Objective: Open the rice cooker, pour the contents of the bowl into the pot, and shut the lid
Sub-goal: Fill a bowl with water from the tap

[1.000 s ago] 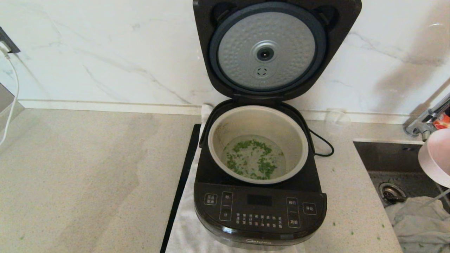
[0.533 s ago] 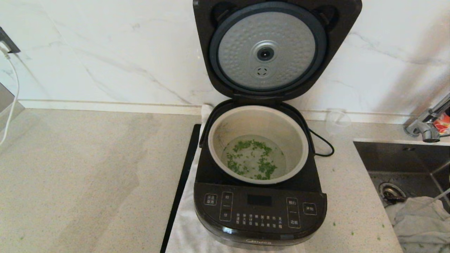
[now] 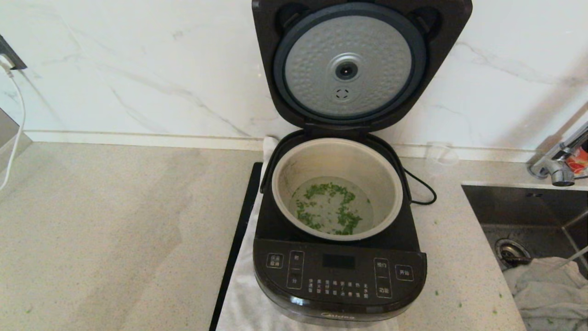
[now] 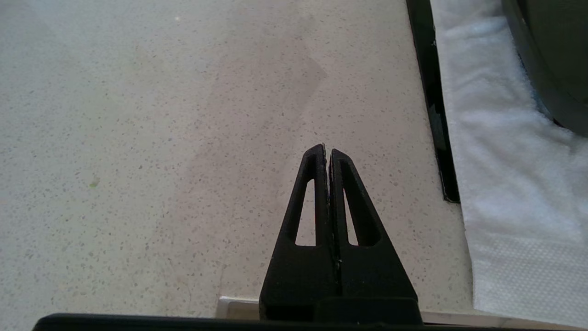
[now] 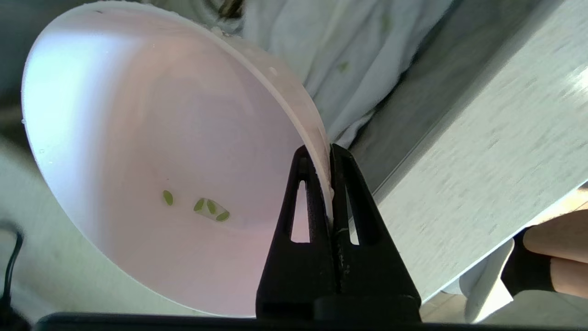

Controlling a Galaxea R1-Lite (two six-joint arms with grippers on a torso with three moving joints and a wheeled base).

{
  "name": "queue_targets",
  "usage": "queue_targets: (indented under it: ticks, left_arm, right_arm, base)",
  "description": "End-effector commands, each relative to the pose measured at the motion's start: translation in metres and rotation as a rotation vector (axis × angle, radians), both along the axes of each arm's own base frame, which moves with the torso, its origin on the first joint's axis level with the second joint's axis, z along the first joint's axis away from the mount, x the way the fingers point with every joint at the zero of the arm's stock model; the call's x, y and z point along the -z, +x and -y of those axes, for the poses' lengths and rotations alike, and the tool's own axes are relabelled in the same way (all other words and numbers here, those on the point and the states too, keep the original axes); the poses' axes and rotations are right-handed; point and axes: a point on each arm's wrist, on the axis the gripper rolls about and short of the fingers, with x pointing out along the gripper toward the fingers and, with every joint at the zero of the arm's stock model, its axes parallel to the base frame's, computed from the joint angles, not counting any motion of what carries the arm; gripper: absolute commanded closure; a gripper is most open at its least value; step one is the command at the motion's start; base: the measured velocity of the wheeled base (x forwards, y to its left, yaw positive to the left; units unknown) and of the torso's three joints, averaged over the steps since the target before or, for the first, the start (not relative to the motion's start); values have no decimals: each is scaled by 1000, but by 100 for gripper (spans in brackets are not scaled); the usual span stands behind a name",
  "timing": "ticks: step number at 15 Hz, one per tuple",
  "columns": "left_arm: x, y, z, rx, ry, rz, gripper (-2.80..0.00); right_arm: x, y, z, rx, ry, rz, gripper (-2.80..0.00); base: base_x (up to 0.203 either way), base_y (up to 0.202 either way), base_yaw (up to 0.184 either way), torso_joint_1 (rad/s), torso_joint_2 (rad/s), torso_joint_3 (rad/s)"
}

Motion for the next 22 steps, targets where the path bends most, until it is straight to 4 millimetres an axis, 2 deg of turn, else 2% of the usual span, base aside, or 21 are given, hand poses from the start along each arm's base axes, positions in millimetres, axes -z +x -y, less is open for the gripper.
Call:
queue_targets:
  ticks: [1, 4, 13, 22]
  left_arm:
    - [0, 0, 0, -1, 1, 1, 0]
    - [0, 0, 0, -1, 1, 1, 0]
    - [0, 0, 0, -1, 1, 1, 0]
    - [0, 0, 0, 1, 2, 1, 0]
  right_arm:
    - [19, 1, 20, 10, 49, 4, 0]
    - [19, 3, 25, 0, 46, 26, 0]
    - [18, 32, 34, -48, 41, 51, 0]
    - [12, 73, 43, -37, 60, 90, 0]
  base:
    - [0, 0, 0, 0, 0, 0]
    - [0, 0, 0, 0, 0, 0]
    - [0, 0, 0, 0, 0, 0]
    - [0, 0, 0, 0, 0, 0]
